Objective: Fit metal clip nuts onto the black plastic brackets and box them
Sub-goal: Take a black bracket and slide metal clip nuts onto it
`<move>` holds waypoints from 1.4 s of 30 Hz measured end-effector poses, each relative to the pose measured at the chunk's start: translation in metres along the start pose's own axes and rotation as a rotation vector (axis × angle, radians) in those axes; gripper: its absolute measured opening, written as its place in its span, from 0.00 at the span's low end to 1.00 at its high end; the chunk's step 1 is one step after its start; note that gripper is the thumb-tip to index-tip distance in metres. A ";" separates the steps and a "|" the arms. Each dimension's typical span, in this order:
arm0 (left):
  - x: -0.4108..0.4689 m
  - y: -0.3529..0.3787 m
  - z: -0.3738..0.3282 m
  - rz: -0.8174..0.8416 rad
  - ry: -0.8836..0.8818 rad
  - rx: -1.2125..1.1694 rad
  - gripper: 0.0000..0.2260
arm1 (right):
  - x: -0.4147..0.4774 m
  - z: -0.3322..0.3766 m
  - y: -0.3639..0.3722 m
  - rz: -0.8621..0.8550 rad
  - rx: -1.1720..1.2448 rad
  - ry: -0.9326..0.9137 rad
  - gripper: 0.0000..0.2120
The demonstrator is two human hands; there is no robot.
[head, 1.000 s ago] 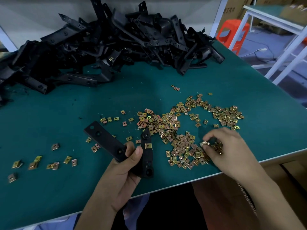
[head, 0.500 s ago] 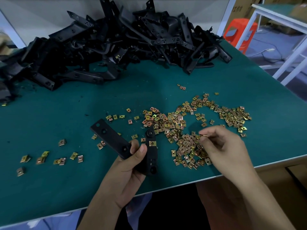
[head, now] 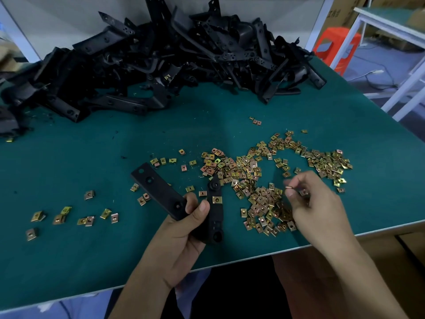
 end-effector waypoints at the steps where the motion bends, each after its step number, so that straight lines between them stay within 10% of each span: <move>1: 0.000 0.000 0.000 0.000 -0.001 0.001 0.21 | 0.000 0.000 -0.001 -0.012 -0.023 -0.016 0.12; 12: 0.000 0.000 0.000 -0.013 -0.003 0.015 0.22 | 0.003 -0.001 0.001 -0.002 -0.047 0.012 0.09; 26: -0.002 0.000 0.000 -0.013 -0.010 -0.001 0.22 | -0.027 0.059 0.018 0.180 1.103 0.264 0.08; 42: -0.002 -0.005 0.000 0.085 0.030 -0.019 0.16 | -0.043 0.091 0.040 0.195 1.145 0.314 0.12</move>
Point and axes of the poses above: each hand's wrist, its own x-axis towards the middle knuckle, its own y-axis out of the palm, z = x × y, the point moved 1 cm from there along x, towards the middle knuckle, and after that the axes turned 11 degrees about -y, right-handed, at the moved point
